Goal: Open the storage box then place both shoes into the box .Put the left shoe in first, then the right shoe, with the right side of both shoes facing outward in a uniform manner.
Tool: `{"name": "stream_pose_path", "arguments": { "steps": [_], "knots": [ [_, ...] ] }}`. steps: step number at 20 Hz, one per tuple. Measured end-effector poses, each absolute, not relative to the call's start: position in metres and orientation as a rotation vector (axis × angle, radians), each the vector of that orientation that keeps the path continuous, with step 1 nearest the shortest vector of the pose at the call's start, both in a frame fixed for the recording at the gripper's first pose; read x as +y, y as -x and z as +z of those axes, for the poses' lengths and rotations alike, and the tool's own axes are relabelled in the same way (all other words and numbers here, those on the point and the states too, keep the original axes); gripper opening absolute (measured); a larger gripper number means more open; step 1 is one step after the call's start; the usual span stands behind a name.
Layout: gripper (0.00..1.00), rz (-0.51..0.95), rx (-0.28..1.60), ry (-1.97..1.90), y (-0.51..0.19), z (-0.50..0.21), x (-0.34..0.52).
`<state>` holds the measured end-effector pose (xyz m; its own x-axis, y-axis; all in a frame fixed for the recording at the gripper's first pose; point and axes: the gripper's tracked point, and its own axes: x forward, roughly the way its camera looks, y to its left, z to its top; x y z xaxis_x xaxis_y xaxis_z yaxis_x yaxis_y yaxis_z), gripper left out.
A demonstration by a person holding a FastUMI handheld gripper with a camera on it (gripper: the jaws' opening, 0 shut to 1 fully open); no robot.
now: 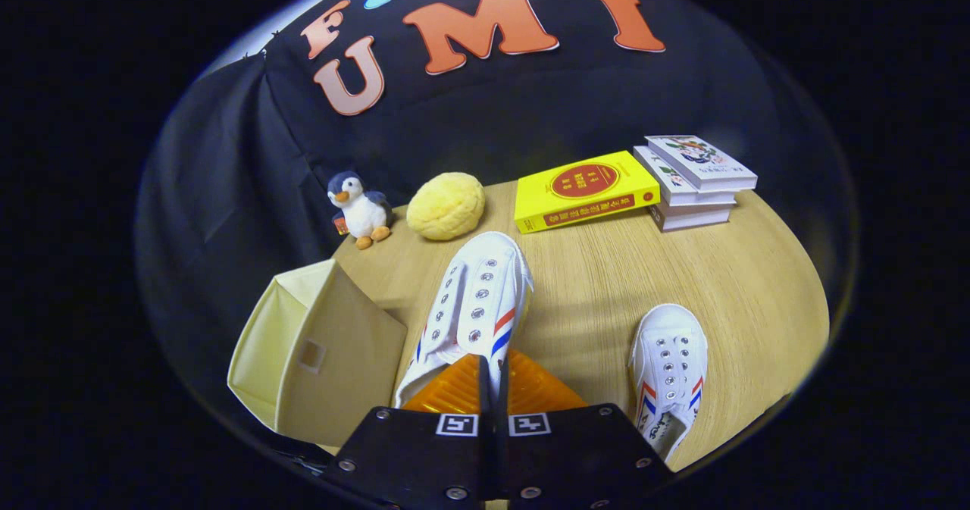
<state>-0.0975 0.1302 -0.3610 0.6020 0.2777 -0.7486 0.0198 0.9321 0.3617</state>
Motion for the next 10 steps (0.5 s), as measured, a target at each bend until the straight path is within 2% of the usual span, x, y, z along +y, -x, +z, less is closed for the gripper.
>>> {"name": "stream_pose_path", "arguments": {
  "steps": [10],
  "knots": [
    [0.01,0.346,0.849,-0.387,0.077,-0.267,0.267]
  ]
}}
